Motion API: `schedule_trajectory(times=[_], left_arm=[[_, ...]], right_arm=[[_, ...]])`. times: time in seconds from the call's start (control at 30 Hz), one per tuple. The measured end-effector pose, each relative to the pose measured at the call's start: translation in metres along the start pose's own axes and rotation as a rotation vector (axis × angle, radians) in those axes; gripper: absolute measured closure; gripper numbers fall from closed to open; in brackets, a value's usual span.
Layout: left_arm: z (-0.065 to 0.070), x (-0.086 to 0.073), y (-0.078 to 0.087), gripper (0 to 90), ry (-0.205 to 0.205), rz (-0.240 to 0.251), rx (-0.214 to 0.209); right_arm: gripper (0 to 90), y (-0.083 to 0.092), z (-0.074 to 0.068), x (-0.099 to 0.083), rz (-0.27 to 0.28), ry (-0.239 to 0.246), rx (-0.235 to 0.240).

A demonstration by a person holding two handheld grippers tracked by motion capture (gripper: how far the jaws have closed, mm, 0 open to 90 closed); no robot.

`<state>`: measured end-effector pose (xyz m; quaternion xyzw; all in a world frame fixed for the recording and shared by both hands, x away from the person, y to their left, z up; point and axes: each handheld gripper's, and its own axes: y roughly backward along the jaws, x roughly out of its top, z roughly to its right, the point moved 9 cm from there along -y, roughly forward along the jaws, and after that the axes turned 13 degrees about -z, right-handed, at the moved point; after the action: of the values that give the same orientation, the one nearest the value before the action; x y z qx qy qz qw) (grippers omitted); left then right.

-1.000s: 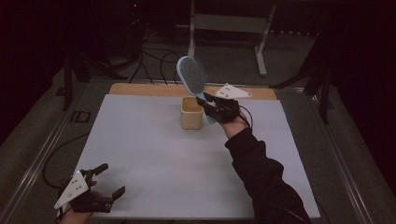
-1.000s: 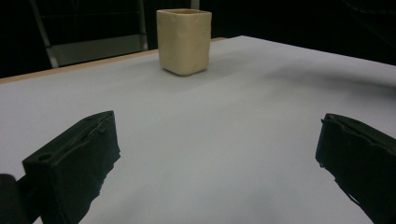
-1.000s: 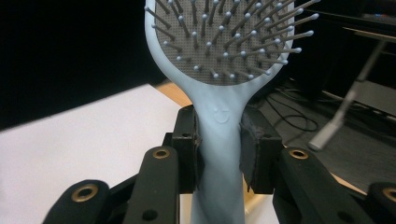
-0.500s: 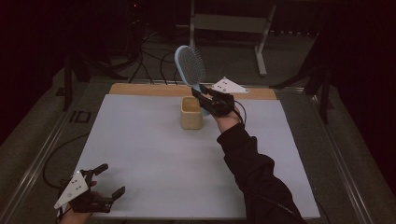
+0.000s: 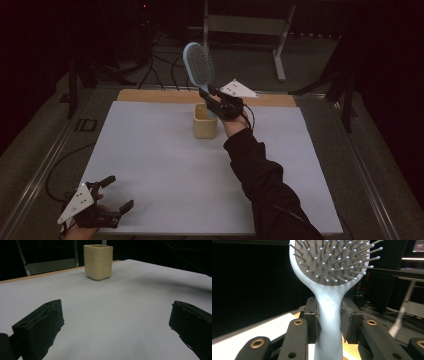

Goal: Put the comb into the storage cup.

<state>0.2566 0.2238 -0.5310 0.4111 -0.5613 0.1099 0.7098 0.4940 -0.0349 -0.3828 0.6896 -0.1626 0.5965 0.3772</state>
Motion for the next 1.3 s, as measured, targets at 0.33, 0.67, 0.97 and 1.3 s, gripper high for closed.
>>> schedule_trajectory(times=[0.33,0.67,0.97,1.3], left_arm=[[0.000,0.000,0.001,0.0,0.002,0.003,-0.001],[0.000,0.000,0.002,0.0,0.007,0.008,-0.002],[0.000,0.000,0.003,0.0,0.008,0.009,-0.002],[0.000,0.000,0.003,0.0,0.008,0.010,-0.003]], right_arm=[[70.1,-0.014,-0.002,0.013,0.058,-0.013,-0.002],[70.1,-0.026,-0.001,0.019,0.094,-0.040,0.000],[70.1,-0.035,0.006,0.020,0.108,-0.057,-0.010],[70.1,-0.042,0.013,0.010,0.109,-0.057,-0.017]])
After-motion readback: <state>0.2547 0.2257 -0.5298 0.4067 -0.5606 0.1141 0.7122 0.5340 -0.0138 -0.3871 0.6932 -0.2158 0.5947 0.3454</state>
